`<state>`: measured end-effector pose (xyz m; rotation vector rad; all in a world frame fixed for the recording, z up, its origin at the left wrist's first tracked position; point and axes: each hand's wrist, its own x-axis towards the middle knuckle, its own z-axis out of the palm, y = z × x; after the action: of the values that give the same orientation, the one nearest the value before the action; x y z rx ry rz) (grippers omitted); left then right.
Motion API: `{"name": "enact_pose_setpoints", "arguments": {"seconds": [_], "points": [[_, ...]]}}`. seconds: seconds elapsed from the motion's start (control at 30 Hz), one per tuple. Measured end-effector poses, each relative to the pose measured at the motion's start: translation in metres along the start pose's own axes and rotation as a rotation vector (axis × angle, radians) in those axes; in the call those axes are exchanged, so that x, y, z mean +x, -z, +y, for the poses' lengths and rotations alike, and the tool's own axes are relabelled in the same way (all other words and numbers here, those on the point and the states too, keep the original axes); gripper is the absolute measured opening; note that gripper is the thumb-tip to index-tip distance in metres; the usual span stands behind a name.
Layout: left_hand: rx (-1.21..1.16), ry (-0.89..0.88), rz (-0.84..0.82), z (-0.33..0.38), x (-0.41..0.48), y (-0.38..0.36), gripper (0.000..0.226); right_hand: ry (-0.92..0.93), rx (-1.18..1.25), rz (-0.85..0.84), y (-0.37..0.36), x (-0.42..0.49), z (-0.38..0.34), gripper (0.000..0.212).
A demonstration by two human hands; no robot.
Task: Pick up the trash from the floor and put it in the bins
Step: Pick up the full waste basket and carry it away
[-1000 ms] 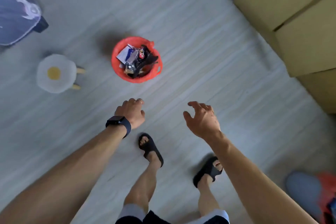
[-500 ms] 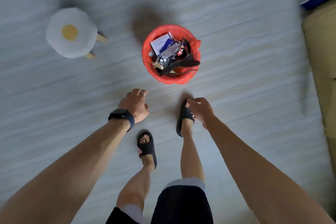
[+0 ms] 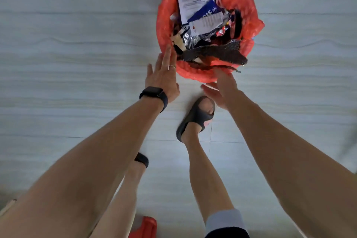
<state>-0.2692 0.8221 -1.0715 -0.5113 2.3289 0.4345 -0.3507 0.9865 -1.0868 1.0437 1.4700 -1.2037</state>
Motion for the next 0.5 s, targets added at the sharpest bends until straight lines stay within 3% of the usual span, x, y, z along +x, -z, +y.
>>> {"name": "enact_pose_setpoints", "arguments": {"seconds": [0.2,0.5], "points": [[-0.058,0.01,-0.041,-0.009,-0.02,-0.003,0.072,0.122,-0.173,0.225,-0.016,-0.014,-0.028,0.036],[-0.559,0.549,0.015,-0.134,-0.182,-0.004,0.065,0.342,-0.923,0.111,-0.085,-0.142,0.049,0.02]]}}
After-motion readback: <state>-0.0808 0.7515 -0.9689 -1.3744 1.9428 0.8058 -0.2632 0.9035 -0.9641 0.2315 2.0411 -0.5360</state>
